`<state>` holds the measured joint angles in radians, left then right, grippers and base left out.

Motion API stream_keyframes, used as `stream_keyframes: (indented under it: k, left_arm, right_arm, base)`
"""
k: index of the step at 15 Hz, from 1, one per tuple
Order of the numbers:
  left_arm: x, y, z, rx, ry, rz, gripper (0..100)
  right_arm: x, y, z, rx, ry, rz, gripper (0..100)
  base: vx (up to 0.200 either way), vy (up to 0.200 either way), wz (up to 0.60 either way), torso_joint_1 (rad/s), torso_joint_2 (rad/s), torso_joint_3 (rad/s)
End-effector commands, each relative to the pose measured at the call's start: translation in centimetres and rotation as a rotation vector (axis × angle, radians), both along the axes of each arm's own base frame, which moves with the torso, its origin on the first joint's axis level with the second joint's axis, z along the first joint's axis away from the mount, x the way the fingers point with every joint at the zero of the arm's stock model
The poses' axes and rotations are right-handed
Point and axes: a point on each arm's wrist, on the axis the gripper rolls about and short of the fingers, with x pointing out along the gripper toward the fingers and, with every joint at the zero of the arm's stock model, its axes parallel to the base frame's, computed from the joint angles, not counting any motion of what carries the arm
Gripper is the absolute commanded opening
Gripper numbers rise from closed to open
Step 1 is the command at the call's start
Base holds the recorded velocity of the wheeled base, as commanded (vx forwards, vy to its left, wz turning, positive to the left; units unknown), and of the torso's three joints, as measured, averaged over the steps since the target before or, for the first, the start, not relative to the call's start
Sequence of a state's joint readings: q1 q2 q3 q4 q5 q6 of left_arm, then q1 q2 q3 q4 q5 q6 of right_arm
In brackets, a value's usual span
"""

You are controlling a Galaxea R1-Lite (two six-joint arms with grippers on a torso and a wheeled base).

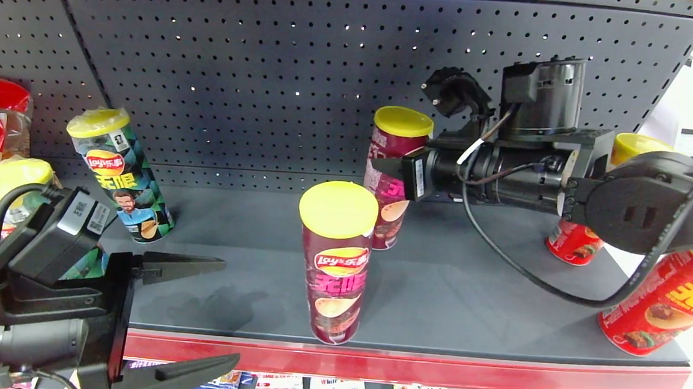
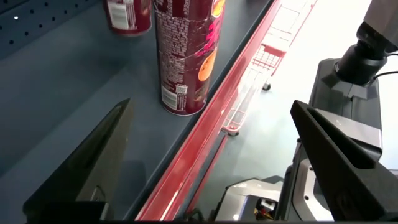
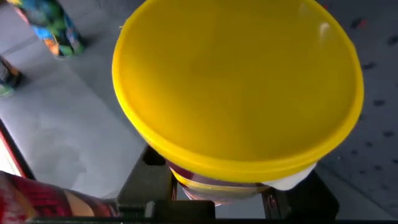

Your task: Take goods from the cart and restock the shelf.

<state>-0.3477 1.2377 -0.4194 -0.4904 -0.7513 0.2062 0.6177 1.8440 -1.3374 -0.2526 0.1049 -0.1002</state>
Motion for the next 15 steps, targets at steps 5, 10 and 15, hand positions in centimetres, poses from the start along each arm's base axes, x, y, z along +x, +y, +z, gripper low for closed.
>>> stream_keyframes:
  k: [5, 10, 15]
  left_arm:
    - [-0.1, 0.0, -0.3, 0.003, 0.011, -0.001, 100]
    - [-0.1, 0.0, -0.3, 0.003, 0.012, 0.0, 100]
    - [-0.1, 0.0, -0.4, 0.004, 0.015, 0.0, 100]
  right_arm:
    - [-0.6, 1.9, -1.1, -0.023, 0.016, 0.026, 0]
    - [-1.1, 2.7, -1.2, -0.028, 0.018, 0.035, 0]
    - [-1.4, 3.1, -1.4, -0.032, 0.022, 0.046, 0]
  base:
    - [0.0, 0.0, 0.0, 0.0, 0.0, 0.0]
    - [0.0, 0.0, 0.0, 0.0, 0.0, 0.0]
    - [0.0, 0.0, 0.0, 0.0, 0.0, 0.0]
